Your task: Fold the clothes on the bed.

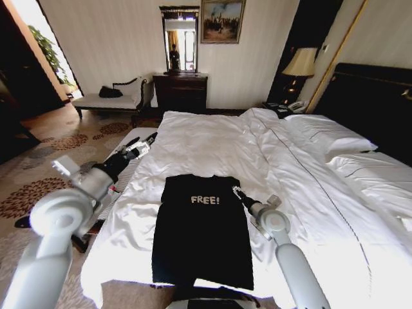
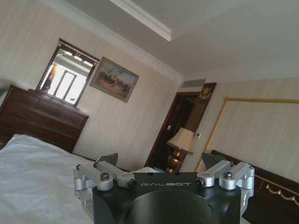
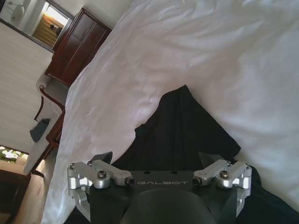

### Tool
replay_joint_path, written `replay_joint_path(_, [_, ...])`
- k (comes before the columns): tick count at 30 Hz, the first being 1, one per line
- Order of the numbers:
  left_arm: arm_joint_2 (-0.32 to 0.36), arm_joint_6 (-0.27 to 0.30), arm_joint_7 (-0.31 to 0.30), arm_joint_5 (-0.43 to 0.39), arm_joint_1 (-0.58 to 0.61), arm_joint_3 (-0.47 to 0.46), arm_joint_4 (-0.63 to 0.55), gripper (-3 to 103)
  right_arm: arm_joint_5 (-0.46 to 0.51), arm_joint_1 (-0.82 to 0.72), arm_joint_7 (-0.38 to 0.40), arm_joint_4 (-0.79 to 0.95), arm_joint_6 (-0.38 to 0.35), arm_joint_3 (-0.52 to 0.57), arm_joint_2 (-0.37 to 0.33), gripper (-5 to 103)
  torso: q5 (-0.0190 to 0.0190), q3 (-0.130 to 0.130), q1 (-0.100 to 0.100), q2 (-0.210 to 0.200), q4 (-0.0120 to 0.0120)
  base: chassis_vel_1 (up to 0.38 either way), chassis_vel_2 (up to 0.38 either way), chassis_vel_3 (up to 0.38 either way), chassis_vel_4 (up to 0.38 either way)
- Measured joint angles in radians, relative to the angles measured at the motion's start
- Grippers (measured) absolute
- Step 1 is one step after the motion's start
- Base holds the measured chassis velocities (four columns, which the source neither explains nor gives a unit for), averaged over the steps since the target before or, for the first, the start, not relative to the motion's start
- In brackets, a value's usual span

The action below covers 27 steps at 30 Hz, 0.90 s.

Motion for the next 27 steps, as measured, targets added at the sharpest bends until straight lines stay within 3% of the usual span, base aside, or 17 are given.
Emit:
replay_joint_path(8, [-0.065, 0.011, -0.016, 0.016, 0.118, -0.085, -0.045, 100, -0.014, 0.053, 0.033, -0.068, 0.003, 0.024, 0.052, 100, 0.0000, 0.000, 0.000, 0.000, 0.0005, 0.000, 0.000, 0.000, 0.000])
replay_joint_path(17, [-0.052, 0.026, -0.060, -0.026, 0.077, -0.122, -0.016, 100, -0.014, 0.024, 0.067, -0.072, 0.004, 0.049, 0.069, 100, 0.0002, 0.000, 0.000, 0.000, 0.0000, 0.000, 0.000, 0.000, 0.000])
replay_joint_path(27, [-0.053, 0.035, -0.062, -0.020, 0.093, -0.124, -0.042, 100, -0.012, -0.018, 0.075, -0.037, 0.004, 0.059, 0.070, 100, 0.0002, 0.000, 0.000, 0.000, 0.0003, 0.000, 0.000, 0.000, 0.000])
